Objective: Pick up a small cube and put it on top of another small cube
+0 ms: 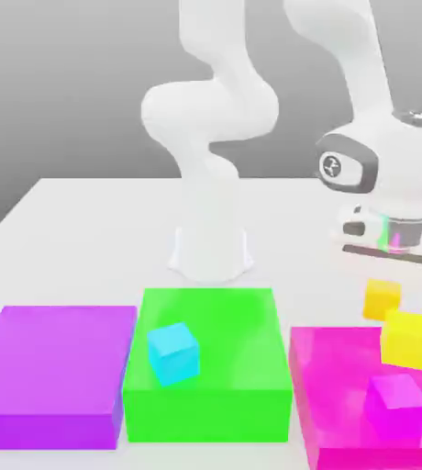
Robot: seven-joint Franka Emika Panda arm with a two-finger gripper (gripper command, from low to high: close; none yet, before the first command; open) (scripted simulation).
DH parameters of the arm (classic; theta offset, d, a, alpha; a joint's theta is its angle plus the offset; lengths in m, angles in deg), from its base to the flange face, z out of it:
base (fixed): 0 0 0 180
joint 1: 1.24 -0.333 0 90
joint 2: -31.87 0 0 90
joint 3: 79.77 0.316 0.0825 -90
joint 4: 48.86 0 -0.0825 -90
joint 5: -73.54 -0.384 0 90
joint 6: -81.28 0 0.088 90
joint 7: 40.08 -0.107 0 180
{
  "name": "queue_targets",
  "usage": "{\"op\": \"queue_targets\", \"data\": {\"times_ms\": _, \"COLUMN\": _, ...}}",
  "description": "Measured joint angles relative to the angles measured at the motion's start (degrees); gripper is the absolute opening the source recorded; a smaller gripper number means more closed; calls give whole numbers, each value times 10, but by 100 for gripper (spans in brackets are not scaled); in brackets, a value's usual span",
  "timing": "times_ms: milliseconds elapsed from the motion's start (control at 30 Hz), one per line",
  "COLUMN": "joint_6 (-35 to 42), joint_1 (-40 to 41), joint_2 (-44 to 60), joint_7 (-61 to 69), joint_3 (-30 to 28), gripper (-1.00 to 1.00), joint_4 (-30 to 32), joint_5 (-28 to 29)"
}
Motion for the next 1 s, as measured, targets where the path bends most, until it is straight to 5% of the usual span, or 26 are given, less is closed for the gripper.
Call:
{"op": "queue_targets", "data": {"times_ms": 333, "joint_6": 89, "joint_1": -17, "joint_2": -40, "joint_7": 209, "joint_3": -13, "gripper": -100, "joint_4": -40, "joint_5": -59}}
{"op": "queue_targets", "data": {"times_ms": 1000, "joint_6": 245, "joint_1": 221, "joint_2": -144, "joint_7": 328, "joint_3": -253, "gripper": -100, "joint_4": -101, "joint_5": -31}}
